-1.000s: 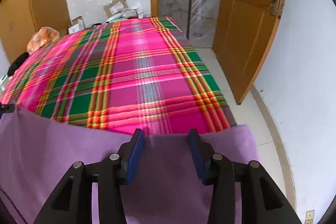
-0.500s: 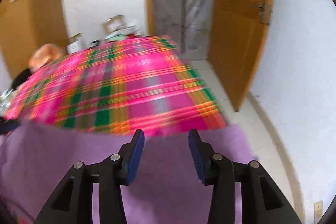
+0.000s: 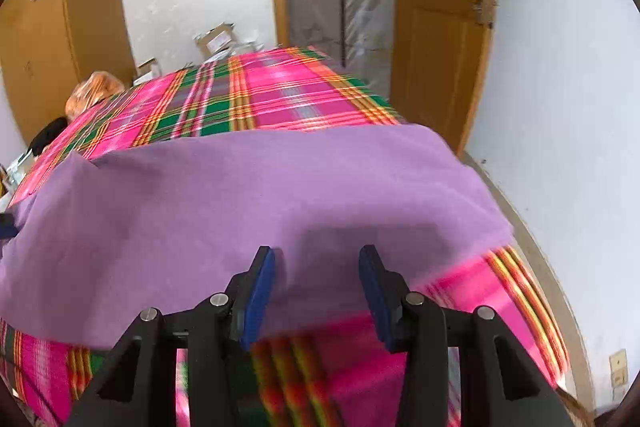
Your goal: Fold clothes
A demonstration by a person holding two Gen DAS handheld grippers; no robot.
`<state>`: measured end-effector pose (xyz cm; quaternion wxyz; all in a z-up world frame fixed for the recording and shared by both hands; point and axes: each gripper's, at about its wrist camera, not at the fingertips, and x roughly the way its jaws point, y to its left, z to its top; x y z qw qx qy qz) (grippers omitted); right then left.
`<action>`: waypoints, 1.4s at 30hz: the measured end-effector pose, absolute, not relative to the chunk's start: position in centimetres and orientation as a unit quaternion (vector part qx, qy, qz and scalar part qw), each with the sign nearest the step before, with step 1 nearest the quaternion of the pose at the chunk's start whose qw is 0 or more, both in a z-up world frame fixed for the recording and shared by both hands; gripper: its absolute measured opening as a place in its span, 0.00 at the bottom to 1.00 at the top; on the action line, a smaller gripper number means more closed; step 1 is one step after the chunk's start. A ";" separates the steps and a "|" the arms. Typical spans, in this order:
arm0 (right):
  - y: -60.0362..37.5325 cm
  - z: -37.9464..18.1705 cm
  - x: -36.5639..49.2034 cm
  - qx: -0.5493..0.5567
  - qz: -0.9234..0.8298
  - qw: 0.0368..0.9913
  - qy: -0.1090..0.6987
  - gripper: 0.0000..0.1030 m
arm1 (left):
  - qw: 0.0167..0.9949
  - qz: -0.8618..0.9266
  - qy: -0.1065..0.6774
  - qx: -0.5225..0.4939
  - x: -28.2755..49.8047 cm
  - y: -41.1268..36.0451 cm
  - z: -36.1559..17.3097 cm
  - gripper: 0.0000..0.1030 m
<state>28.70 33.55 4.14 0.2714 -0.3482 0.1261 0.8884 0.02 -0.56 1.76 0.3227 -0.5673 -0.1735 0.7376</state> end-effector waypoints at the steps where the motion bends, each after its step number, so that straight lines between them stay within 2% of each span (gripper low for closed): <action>1: 33.7 4.1 29.3 -0.346 0.888 0.276 0.129 0.43 | 0.321 0.738 -0.178 -0.566 0.5 -1.2 1.7 0.26; 12: 34.2 4.7 32.4 -0.310 0.877 0.320 0.179 0.46 | 0.294 0.751 -0.220 -0.548 4.1 -6.4 1.0 0.26; 15: 34.1 4.8 32.6 -0.288 0.880 0.309 0.217 0.46 | 0.293 0.752 -0.229 -0.544 5.0 -7.3 0.7 0.26; 22: 29.4 5.2 30.7 -0.300 0.892 0.309 0.139 0.46 | 0.291 0.758 -0.240 -0.532 6.6 -9.4 0.7 0.26; 28: 24.9 6.3 27.2 -0.293 0.918 0.236 0.127 0.46 | 0.293 0.755 -0.276 -0.519 7.6 -11.6 0.1 0.26; 42: 12.0 4.0 19.4 -0.361 0.931 0.048 0.039 0.45 | 0.288 0.755 -0.306 -0.503 8.5 -16.0 -0.7 0.26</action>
